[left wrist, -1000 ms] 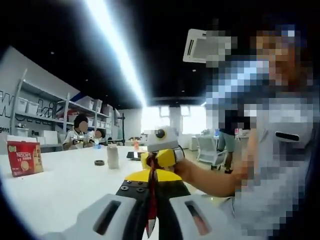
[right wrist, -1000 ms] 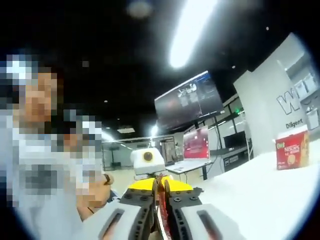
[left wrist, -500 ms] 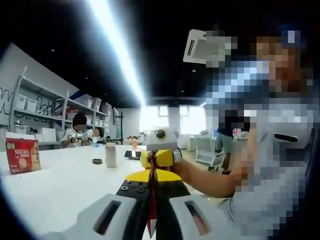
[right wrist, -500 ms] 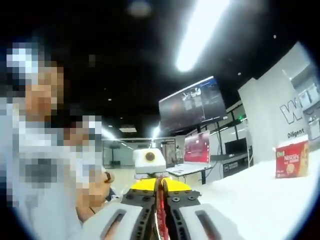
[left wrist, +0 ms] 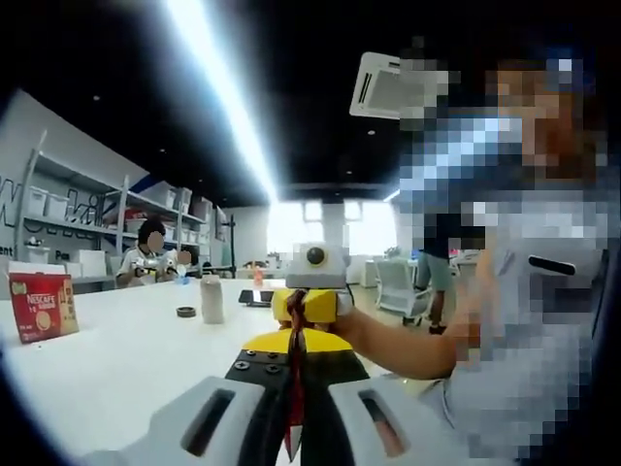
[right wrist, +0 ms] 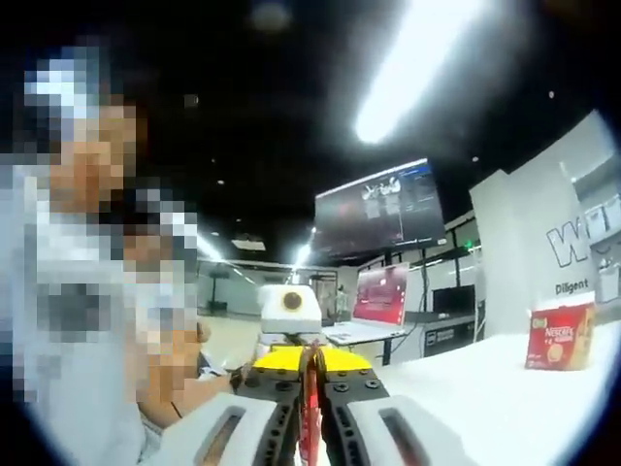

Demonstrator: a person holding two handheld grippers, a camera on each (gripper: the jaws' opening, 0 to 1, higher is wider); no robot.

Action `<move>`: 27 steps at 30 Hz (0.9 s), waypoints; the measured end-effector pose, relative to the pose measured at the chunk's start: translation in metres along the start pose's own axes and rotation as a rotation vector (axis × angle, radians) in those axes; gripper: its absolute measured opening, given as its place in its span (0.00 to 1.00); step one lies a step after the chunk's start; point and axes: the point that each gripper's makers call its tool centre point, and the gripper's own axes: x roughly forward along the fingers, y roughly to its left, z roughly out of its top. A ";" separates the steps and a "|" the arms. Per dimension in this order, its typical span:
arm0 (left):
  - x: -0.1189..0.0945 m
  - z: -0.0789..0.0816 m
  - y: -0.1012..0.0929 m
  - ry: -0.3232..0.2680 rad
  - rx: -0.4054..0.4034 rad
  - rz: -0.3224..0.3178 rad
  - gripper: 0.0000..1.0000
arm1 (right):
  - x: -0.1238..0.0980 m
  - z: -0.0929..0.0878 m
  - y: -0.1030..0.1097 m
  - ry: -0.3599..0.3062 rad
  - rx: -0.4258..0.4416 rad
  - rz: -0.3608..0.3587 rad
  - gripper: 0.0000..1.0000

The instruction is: Tear open the coffee pouch, take out the coffee, and pour the coffee from the pouch into the cup

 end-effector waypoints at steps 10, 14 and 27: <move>0.001 0.000 -0.003 0.005 0.005 -0.005 0.04 | 0.000 0.000 0.002 0.002 -0.014 0.006 0.05; 0.001 -0.002 -0.003 0.010 0.005 -0.010 0.04 | -0.001 -0.002 0.003 0.008 0.015 0.012 0.04; 0.000 0.006 -0.001 -0.023 0.040 0.016 0.12 | -0.007 -0.010 -0.005 0.054 0.143 -0.018 0.01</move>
